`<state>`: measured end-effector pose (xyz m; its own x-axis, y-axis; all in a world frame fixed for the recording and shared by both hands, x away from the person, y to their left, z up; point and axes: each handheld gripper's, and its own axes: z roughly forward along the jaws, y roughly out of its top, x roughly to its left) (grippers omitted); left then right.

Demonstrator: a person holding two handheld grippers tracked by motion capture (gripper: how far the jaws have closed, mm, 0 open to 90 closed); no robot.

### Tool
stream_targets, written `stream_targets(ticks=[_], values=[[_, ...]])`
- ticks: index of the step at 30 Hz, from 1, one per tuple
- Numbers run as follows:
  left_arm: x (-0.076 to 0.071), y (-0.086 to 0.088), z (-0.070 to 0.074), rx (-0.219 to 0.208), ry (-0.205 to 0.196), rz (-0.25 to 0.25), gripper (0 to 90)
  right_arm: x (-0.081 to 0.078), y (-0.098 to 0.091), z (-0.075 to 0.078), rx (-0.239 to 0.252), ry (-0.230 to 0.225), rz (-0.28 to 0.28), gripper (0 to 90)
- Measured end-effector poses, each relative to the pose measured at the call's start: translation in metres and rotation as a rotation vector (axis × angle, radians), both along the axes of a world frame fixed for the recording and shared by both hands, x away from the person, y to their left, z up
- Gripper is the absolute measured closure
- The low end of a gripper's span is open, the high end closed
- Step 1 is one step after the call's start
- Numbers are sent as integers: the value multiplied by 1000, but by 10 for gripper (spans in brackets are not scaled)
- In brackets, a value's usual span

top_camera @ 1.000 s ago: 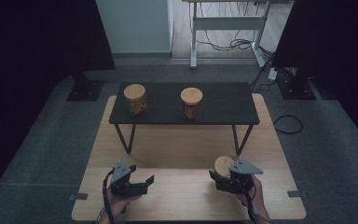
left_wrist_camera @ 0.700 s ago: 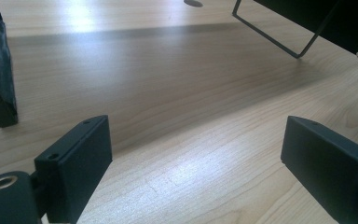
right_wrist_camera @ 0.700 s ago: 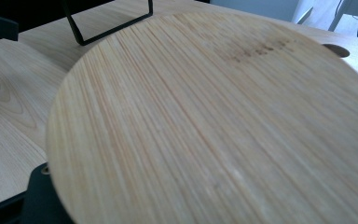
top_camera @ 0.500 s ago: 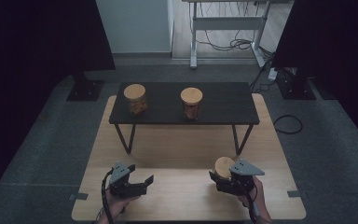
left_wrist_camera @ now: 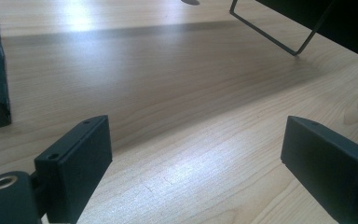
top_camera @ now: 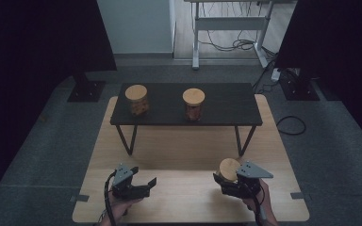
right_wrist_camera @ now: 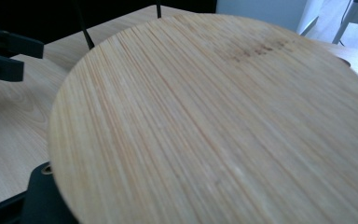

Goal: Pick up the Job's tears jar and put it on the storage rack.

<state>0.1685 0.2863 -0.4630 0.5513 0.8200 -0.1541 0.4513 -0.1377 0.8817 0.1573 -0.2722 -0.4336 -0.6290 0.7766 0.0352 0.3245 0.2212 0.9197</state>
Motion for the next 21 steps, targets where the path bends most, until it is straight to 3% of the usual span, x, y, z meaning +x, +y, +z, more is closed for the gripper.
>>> stream_targets(ticks=[21], values=[[0, -1, -1, 7, 1, 0, 82, -4, -2, 9, -2, -32, 26, 244]])
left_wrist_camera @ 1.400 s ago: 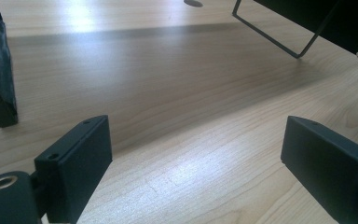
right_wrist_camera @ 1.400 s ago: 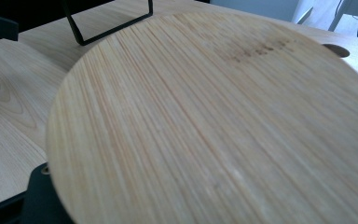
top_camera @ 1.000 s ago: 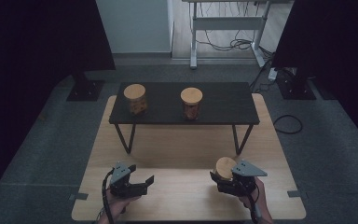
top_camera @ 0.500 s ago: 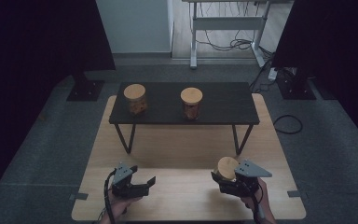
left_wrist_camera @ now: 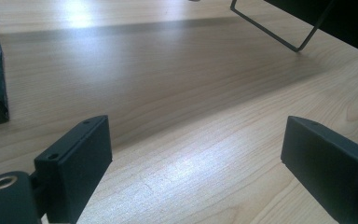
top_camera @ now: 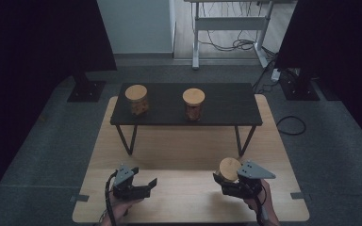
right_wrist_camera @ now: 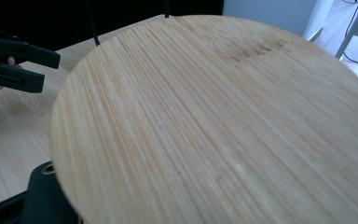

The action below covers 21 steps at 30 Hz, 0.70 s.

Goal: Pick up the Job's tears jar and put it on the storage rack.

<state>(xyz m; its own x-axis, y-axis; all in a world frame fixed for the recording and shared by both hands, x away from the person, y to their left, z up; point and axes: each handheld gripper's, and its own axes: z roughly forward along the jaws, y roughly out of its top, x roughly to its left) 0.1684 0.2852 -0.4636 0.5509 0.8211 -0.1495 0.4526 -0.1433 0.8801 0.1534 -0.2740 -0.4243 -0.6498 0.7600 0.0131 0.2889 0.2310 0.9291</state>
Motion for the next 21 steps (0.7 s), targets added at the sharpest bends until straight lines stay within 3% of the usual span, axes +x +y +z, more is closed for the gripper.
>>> stream_targets(ticks=[21], values=[[0, -2, 1, 3, -2, -5, 81, 1, -1, 5, -7, -1, 16, 245]])
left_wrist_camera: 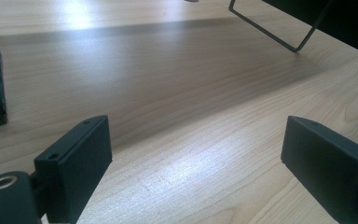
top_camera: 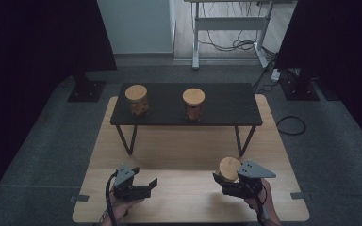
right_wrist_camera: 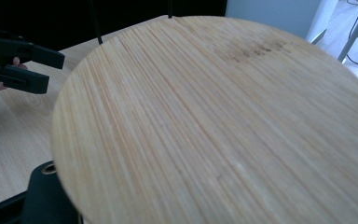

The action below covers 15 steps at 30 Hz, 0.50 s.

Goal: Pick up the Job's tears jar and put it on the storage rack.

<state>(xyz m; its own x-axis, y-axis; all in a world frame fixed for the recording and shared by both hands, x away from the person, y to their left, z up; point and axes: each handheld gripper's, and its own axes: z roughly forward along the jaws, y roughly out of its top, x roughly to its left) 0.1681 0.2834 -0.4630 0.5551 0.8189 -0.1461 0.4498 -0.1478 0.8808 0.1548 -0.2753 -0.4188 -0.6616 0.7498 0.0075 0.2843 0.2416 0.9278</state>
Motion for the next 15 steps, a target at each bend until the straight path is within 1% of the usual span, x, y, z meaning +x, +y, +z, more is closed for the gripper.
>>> stream_targets(ticks=[4, 7, 15], values=[[1, -1, -1, 4, 4, -2, 82, 1, -2, 2, 5, -1, 3, 245], [2, -2, -1, 6, 7, -6, 81, 4, -5, 3, 18, 0, 5, 245], [2, 0, -1, 4, 6, 0, 81, 10, -4, 9, 9, 2, 8, 245]])
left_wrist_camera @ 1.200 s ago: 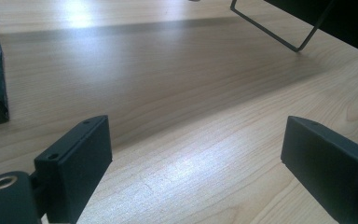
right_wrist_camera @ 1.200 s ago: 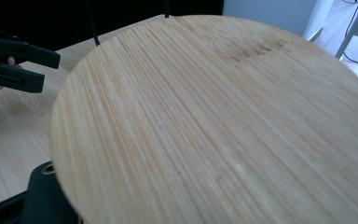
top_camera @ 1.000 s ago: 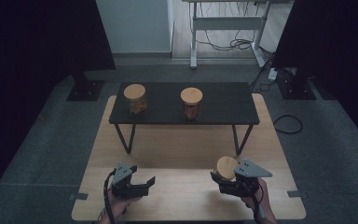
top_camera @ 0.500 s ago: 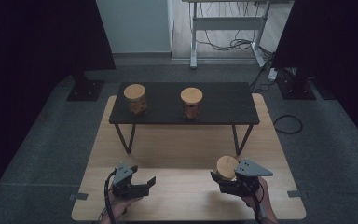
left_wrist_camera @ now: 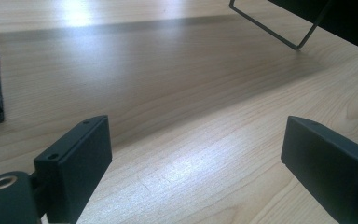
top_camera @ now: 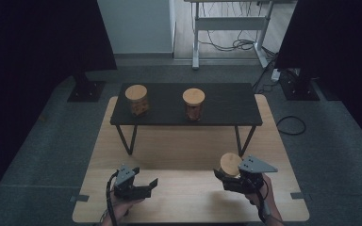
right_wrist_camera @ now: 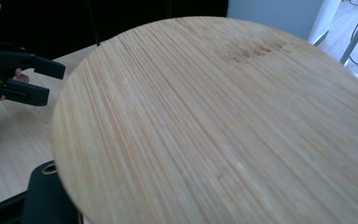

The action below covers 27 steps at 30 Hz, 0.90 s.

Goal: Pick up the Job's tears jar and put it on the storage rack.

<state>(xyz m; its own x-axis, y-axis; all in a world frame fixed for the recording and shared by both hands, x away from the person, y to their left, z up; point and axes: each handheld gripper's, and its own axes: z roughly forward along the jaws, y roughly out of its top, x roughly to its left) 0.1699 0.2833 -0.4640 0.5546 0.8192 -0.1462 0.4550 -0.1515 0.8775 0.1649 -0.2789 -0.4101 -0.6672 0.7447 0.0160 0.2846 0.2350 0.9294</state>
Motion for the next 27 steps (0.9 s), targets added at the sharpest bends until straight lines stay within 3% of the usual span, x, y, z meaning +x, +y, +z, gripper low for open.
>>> stream_targets(ticks=[27], values=[[1, 0, 0, -1, -2, -1, 80, 16, -3, 15, -11, 12, 17, 245]])
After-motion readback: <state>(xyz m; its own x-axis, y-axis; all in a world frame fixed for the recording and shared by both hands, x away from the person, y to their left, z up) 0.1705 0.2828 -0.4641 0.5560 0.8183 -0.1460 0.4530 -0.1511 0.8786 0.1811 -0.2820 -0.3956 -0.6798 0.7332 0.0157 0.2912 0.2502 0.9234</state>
